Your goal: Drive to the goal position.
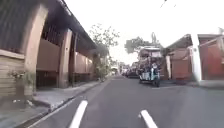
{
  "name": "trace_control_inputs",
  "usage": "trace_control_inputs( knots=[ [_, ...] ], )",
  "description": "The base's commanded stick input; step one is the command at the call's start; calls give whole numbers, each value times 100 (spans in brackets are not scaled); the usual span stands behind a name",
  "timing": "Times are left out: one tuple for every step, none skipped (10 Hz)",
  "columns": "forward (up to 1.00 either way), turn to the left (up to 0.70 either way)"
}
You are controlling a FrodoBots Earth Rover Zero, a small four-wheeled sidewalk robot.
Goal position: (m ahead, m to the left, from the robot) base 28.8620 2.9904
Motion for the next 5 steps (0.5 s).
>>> trace_control_inputs(
  knots=[
    [85, -34],
    [85, -34],
    [85, -34],
    [85, -8],
    [85, 0]
  ],
)
